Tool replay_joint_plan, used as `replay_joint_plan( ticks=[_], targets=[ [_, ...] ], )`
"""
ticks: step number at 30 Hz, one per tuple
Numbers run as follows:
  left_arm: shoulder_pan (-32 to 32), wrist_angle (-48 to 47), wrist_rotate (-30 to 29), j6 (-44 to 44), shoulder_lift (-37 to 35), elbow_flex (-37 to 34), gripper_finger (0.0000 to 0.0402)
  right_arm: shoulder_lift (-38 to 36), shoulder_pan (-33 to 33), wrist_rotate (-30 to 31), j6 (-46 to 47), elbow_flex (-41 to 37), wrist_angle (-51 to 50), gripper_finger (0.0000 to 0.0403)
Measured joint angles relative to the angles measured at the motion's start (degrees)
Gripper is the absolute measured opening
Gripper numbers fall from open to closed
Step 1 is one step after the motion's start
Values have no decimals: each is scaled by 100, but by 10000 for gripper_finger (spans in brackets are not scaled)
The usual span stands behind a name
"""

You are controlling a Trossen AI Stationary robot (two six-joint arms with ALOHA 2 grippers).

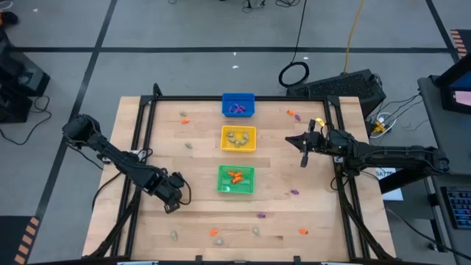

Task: Sort Halloween decoration
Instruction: Put the orange skeleton toy into the green bin

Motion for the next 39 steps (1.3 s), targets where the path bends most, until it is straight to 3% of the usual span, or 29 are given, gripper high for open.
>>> replay_joint_plan(
  ticks=[4, 11, 15, 23, 30, 39],
  targets=[
    [-2, -2, 73, 52, 0, 0, 122, 1, 1, 0, 0, 0, 0, 0],
    [33, 34, 234, 438, -4, 9, 14, 1, 0, 0, 0, 0, -1, 0],
    [233, 107, 178, 753, -2, 240, 14, 1, 1, 0, 0, 0, -1, 0],
    [1172, 1010, -768, 2055, -1, 904, 7, 1, 1, -2, 4, 0, 3, 0],
    [2046, 2175, -504, 3194, 450, 1240, 6, 3, 1, -4, 33, 0, 1, 0],
    [2350, 2424, -234, 4166, 1543, 2013, 5, 1, -1, -26, -33, -2, 22, 0]
  ],
)
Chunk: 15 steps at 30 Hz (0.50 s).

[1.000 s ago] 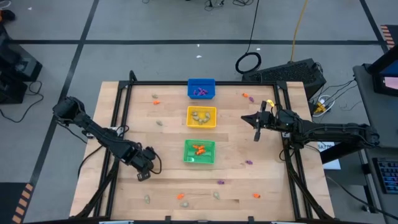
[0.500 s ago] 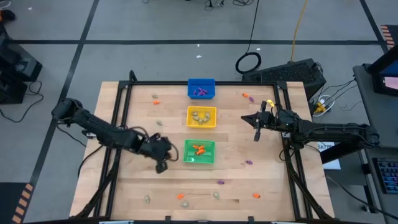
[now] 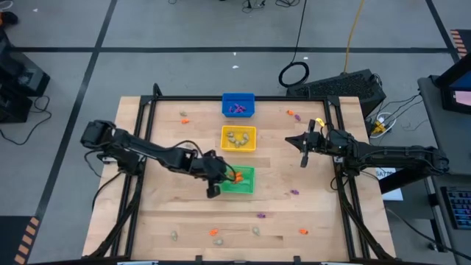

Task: Sort Halloween decoration
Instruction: Put the orange skeleton toy into the green bin

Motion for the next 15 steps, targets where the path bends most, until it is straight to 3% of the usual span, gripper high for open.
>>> replay_joint_plan(
  ticks=[15],
  targets=[
    [55, -27, 161, 209, 344, 280, 10, 1, 1, 0, -12, -2, -114, 0]
  ],
)
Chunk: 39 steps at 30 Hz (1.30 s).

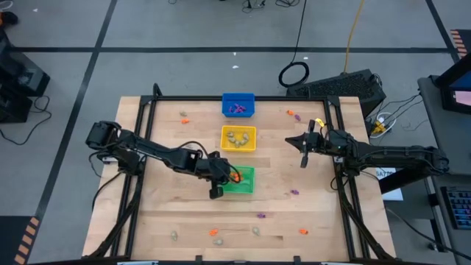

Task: Sort Halloween decoration
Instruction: Put the orange skeleton toy into the green bin, then put the skull toy into the yellow bin

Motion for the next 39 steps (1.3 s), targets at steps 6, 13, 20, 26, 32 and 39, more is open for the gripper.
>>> replay_joint_plan(
  ticks=[6, 13, 20, 26, 32, 39],
  targets=[
    [-4, -6, 18, -5, 0, 0, 60, 1, -1, 0, 1, 0, -1, 0],
    [-4, -96, 19, 86, 0, 82, 130, 1, 1, 0, 1, 0, -1, 0],
    [-4, -646, 7, 792, -4, 713, 125, 1, 1, 0, 1, 0, -1, 0],
    [113, -1809, -429, 1620, -243, 1298, 90, 1, 1, -1, 1, 0, 0, 0],
    [897, -3113, -522, 2001, -937, 1333, 36, 7, 1, -2, 1, -2, -48, 0],
    [2225, -4408, -521, 2862, -1241, 1335, 3, 20, -2, -4, 1, -4, -123, 0]
  ],
)
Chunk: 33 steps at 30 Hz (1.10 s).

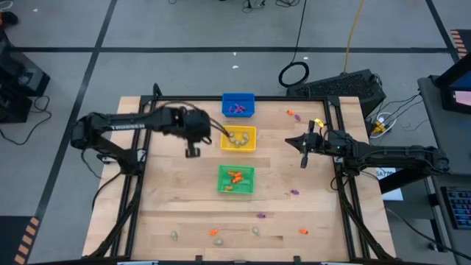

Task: Sort Halloween decoration
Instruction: Put the skull toy into the yellow bin

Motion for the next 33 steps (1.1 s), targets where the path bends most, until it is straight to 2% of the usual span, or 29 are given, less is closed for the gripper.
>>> replay_joint_plan(
  ticks=[3, 7, 13, 16, 20, 26, 29, 33],
  targets=[
    [496, -207, 56, 434, 9, -51, 1, 0, 0, 0, 0, 0, -48, 0],
    [954, -210, 569, 1232, 37, -277, 1, 0, 2, 0, 0, 0, -49, 0],
    [1281, 4, 465, 1802, 75, -847, 10, 0, 0, 0, 0, 0, -51, 0],
    [1338, 222, 467, 1921, 150, -1245, 36, 2, 0, 0, 0, 0, -55, 0],
    [1328, 693, 459, 2045, 266, -1725, 90, 0, 2, 0, 0, 0, -58, 0],
    [1329, 994, 294, 2396, 376, -2092, 167, 2, 0, 0, 0, 0, -66, 0],
    [1327, 1178, 298, 2504, 458, -2202, 184, 2, 2, 0, 0, 0, -67, 0],
    [1329, 1389, 316, 2518, 614, -2253, 186, 2, 2, 0, 0, 0, -67, 0]
  ],
)
